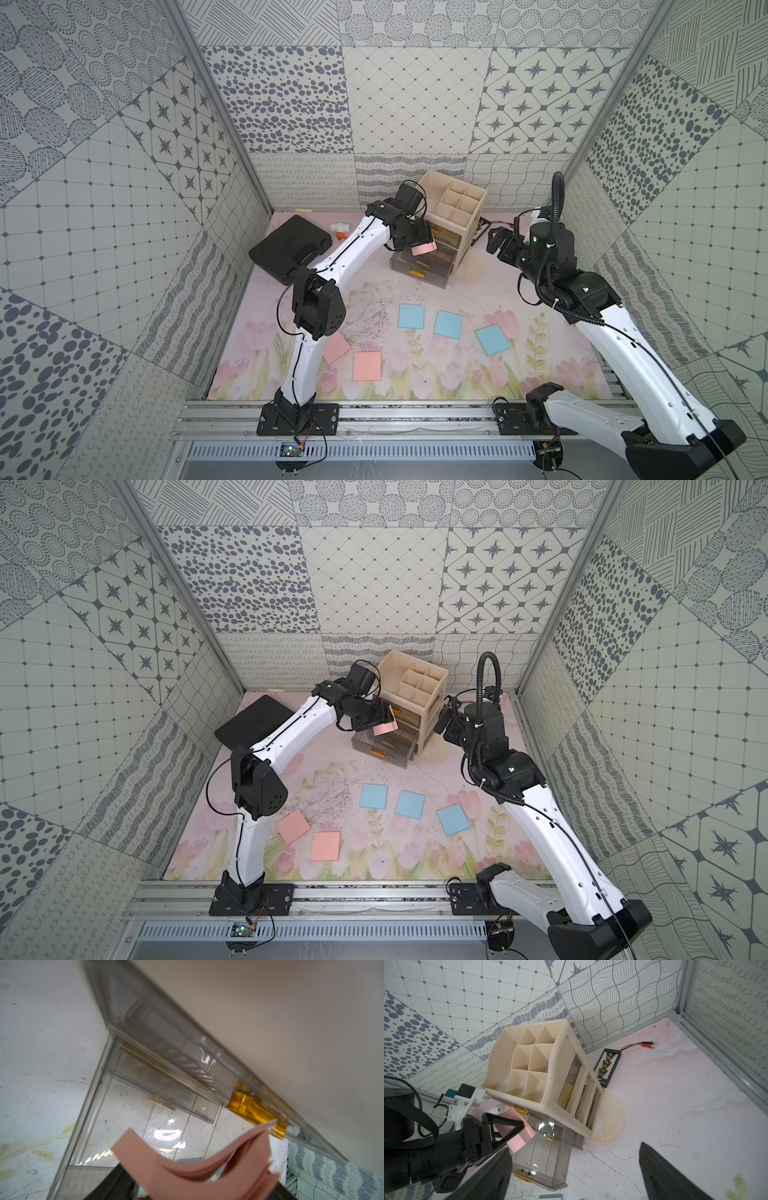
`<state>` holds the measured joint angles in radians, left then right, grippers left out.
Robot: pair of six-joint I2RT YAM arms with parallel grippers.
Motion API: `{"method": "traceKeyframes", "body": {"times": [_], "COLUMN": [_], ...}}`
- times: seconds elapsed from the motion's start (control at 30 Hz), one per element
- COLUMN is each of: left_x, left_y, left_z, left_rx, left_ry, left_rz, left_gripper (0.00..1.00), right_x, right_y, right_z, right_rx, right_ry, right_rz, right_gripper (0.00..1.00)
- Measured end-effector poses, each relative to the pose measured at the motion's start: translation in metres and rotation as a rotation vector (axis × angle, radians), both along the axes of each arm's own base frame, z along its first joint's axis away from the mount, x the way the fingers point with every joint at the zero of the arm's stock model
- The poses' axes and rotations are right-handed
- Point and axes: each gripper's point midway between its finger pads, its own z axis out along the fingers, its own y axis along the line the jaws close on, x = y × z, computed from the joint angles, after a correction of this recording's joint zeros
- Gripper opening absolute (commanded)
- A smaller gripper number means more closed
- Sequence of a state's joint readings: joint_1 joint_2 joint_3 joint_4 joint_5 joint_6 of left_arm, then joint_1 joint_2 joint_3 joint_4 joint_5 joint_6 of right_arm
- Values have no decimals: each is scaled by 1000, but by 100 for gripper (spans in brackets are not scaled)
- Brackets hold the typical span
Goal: Please put the sticky notes in the drawer by color
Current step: Place the sticky notes in the drawer.
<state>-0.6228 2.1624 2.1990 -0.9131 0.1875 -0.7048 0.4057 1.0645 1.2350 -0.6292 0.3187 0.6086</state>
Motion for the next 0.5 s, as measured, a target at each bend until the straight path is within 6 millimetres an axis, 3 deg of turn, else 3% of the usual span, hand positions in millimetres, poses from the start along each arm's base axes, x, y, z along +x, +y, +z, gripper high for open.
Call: {"method": "traceKeyframes", "body": {"times": [0.23,0.5], "left_x": [-2,-6], "left_y": [-2,-2], "left_z": [1,18], "left_rx": [-2,-28], "left_ry": [0,-22], "left_rz": [-1,-9], "left_gripper": [88,89], "right_x": [0,0], "right_y": [-3,-4], "right_z": [-2,-2], "right_rx": [0,2], "right_ry": [3,1], "right_rz": [-7,-8], "right_gripper": [99,99]}}
